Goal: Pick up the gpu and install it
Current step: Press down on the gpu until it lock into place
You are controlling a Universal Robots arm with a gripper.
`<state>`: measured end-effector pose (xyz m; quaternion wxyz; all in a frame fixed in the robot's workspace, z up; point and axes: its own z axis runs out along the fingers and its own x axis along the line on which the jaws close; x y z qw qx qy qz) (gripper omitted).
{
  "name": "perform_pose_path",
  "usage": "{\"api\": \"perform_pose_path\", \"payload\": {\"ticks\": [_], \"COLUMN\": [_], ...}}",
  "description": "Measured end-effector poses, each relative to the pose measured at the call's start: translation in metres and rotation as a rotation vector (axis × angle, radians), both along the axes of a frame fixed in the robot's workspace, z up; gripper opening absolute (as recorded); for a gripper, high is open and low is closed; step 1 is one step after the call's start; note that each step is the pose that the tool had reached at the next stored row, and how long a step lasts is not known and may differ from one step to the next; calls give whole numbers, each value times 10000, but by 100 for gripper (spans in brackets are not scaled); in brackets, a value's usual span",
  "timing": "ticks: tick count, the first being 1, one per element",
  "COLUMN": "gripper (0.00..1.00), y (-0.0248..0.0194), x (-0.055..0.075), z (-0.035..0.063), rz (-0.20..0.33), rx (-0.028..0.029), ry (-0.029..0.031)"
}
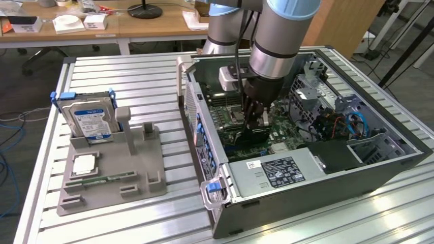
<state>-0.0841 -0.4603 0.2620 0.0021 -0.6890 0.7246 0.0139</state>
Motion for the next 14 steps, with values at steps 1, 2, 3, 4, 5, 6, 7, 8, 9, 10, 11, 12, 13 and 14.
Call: {"api": "perform_pose_path", "payload": {"ticks": [1, 2, 3, 4, 5, 6, 7, 8, 9, 10, 11, 12, 13, 14], "gripper": [11, 11, 11, 11, 11, 11, 11, 11, 11, 11, 11, 11, 11, 11], "y": [0, 1, 1, 2, 2, 2, 2, 1, 0, 1, 3, 6, 7, 4], "x": [0, 0, 0, 0, 0, 0, 0, 0, 0, 1, 1, 1, 2, 0], "z": [-1, -4, -6, -7, -6, -6, -7, -15, -23, -23, -19, 0, 39, 90], "rz": [-1, -1, -2, -1, -2, -2, -1, -1, 0, 1, -1, -3, -3, -3], "rx": [2, 8, 14, 16, 15, 16, 15, 5, -5, -4, 4, 36, 51, 34], "ry": [0, -2, -5, -5, -6, -6, -6, -5, -3, -2, -4, -14, -25, -18]}}
